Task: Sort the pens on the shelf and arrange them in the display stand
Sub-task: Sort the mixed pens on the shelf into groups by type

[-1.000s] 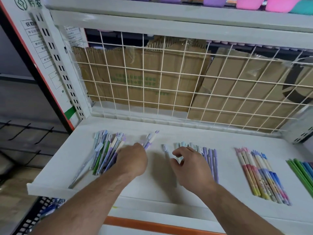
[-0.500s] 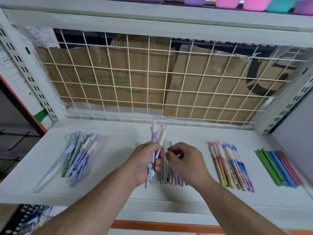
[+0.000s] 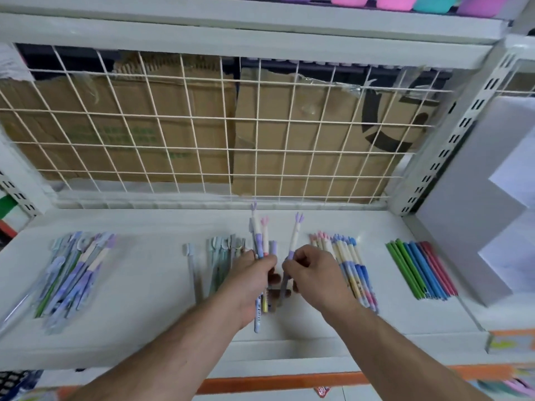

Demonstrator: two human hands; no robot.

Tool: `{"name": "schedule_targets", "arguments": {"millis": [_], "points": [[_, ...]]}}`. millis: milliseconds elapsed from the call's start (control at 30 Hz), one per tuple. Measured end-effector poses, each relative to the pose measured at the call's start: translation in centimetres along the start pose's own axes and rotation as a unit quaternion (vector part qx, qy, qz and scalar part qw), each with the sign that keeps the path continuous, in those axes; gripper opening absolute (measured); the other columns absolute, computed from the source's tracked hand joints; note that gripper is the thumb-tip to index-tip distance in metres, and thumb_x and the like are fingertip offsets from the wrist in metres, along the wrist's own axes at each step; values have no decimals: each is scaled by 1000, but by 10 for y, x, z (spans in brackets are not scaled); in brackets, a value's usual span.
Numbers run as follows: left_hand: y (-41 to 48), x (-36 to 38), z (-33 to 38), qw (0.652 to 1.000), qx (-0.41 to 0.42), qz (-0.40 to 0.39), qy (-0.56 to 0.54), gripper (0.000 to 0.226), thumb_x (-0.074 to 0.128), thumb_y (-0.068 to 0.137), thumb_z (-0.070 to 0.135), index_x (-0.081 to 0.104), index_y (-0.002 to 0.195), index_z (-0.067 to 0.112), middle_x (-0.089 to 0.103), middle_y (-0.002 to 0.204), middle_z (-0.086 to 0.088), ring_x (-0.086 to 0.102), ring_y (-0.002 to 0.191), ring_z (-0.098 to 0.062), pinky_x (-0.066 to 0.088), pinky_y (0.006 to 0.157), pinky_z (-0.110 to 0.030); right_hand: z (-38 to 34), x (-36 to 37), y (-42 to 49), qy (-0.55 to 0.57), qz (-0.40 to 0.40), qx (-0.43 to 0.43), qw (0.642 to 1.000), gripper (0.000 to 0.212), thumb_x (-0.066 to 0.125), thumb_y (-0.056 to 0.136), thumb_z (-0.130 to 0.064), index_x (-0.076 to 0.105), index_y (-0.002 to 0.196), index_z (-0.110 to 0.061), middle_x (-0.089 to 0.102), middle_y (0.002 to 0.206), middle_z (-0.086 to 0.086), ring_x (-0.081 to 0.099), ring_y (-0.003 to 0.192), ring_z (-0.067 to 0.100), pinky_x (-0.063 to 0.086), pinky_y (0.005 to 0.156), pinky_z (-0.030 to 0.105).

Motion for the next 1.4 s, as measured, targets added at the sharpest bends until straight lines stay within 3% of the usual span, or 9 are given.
{"name": "schedule_targets", "arguments": {"millis": [167, 233, 333, 533, 733, 900, 1033, 1200, 1400], "points": [[2, 6, 2, 998, 19, 38, 51, 18, 50, 97, 13, 46, 80, 13, 42, 65, -10, 47, 57, -26, 36, 40, -19, 15, -29, 16, -101, 50, 23, 993, 10, 64, 89, -22, 64, 84, -13, 66, 62, 2, 49, 40, 10, 39, 43, 23], [1, 8, 3, 997, 28, 43, 59, 25, 50, 98, 12, 45, 73, 14, 40, 62, -7, 38, 49, -20, 34, 38, -19, 20, -29, 21, -147, 38, 23, 988, 8, 62, 92, -24, 59, 92, -16, 68, 63, 3, 54, 37, 10, 46, 43, 26], [3, 6, 3, 998, 24, 48, 40, 26, 51, 95, 8, 43, 71, 15, 39, 62, -5, 32, 44, -15, 32, 39, -20, 18, -27, 24, -249, 33, -20, 968, 12, 55, 94, -25, 52, 104, -20, 68, 74, 2, 68, 56, 20, 58, 53, 35], [-2, 8, 5, 999, 11, 40, 15, 12, 53, 98, 12, 51, 87, 8, 49, 69, -10, 48, 59, -26, 37, 35, -18, 13, -22, 25, -426, 27, -59, 902, 19, 43, 97, -27, 61, 101, -24, 64, 80, -4, 65, 73, 20, 45, 53, 26], [-1, 11, 10, 997, 20, 43, -55, 7, 60, 92, 5, 64, 93, -1, 67, 95, -26, 69, 91, -39, 54, 49, -27, -4, -18, 12, -185, 33, -96, 978, 16, 58, 94, -26, 65, 80, -21, 66, 69, -5, 60, 54, 9, 51, 53, 31], [-5, 23, 18, 994, 32, 21, -102, 13, 57, 96, 5, 66, 99, -4, 68, 70, -14, 66, 56, -25, 54, 51, -30, -8, -10, -4, 52, -16, -36, 998, 11, 70, 89, -11, 60, 86, -7, 71, 74, 10, 67, 55, 10, 44, 47, 19], [-7, 34, 14, 995, 40, -6, -93, 17, 53, 98, 4, 68, 91, -3, 65, 62, -12, 56, 56, -25, 44, 55, -31, -6, -12, -10, 120, -5, -27, 992, 14, 67, 89, 0, 55, 86, -6, 66, 71, 13, 62, 52, 15, 44, 45, 18], [1, 36, 7, 994, 35, -14, -98, 13, 56, 98, 5, 66, 96, -2, 70, 79, -17, 66, 71, -29, 57, 62, -36, 4, -37, -8, -28, 83, -47, 995, 12, 66, 91, -15, 57, 92, -24, 70, 72, -1, 61, 52, 8, 44, 45, 22], [4, 26, 4, 997, 24, 20, -66, 17, 53, 100, 12, 65, 105, 1, 54, 65, -7, 47, 53, -17, 46, 53, -29, 23, -66, 1, -204, 136, -9, 969, 12, 61, 93, -37, 58, 97, -26, 64, 74, -7, 64, 64, 16, 55, 59, 33]]}}
Point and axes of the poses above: each hand's wrist, its own y-axis towards the middle knuckle, its own x-axis out of the palm, z = x × y, the point moved 9 cm from there along y, towards the middle knuckle
